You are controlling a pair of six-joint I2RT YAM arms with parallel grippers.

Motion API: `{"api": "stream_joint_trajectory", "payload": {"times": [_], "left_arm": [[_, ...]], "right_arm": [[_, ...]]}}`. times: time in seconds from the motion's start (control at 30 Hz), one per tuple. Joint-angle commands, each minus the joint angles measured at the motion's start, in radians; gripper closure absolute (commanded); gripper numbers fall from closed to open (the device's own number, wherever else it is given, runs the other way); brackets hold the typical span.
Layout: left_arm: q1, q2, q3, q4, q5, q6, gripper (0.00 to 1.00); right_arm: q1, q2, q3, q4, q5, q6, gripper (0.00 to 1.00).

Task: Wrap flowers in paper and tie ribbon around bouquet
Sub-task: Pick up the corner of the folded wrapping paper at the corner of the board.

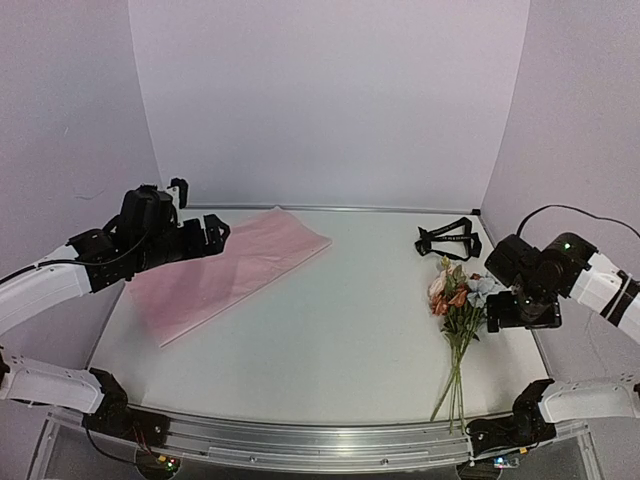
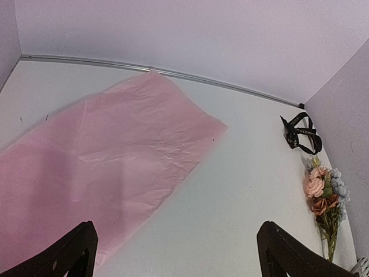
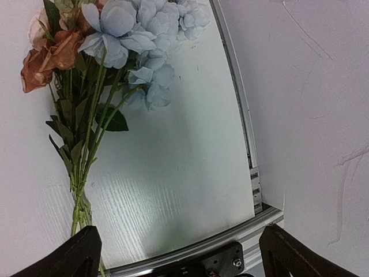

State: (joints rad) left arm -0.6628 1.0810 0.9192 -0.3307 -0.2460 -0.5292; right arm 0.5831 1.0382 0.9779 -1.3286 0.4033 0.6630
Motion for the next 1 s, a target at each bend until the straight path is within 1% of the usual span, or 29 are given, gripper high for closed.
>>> {"api": "stream_joint_trajectory", "payload": {"times": [0.0, 0.1, 0.2, 0.3, 0.43, 0.53, 0.67, 0.83, 0.97], "left_arm": [[-0.001, -0.009, 0.004, -0.072, -0.048, -0.032, 0.0], [0.005, 0.005, -0.024, -0.077, -0.117, -0.07, 0.0], [0.031, 0.024, -0.059, -0.056, -0.131, -0.086, 0.0], [0.083, 0.047, -0.074, -0.066, -0.151, -0.116, 0.0], [0.236, 0.064, -0.118, -0.056, -0.095, -0.15, 0.0], [0.323, 0.093, -0.146, -0.045, -0.07, -0.162, 0.0], [0.457, 0.137, -0.179, -0.061, -0.011, -0.241, 0.0], [0.548, 0.085, -0.302, -0.001, 0.039, -0.346, 0.0], [0.601, 0.064, -0.376, 0.044, 0.088, -0.391, 0.0]], "right_arm": [[-0.002, 0.029, 0.024, -0.054, -0.039, 0.036, 0.02], [-0.002, 0.049, 0.034, -0.054, -0.082, 0.042, 0.02], [-0.002, 0.054, 0.042, -0.054, -0.098, 0.028, 0.02], [-0.002, 0.064, 0.05, -0.049, -0.123, 0.003, 0.02], [-0.002, 0.092, 0.054, -0.02, -0.181, -0.017, 0.02], [-0.002, 0.109, 0.046, 0.03, -0.24, -0.025, 0.02], [-0.002, 0.146, 0.043, 0.081, -0.311, -0.033, 0.02], [-0.002, 0.194, 0.029, 0.149, -0.423, -0.028, 0.02], [-0.002, 0.22, 0.02, 0.175, -0.467, -0.022, 0.02]]}}
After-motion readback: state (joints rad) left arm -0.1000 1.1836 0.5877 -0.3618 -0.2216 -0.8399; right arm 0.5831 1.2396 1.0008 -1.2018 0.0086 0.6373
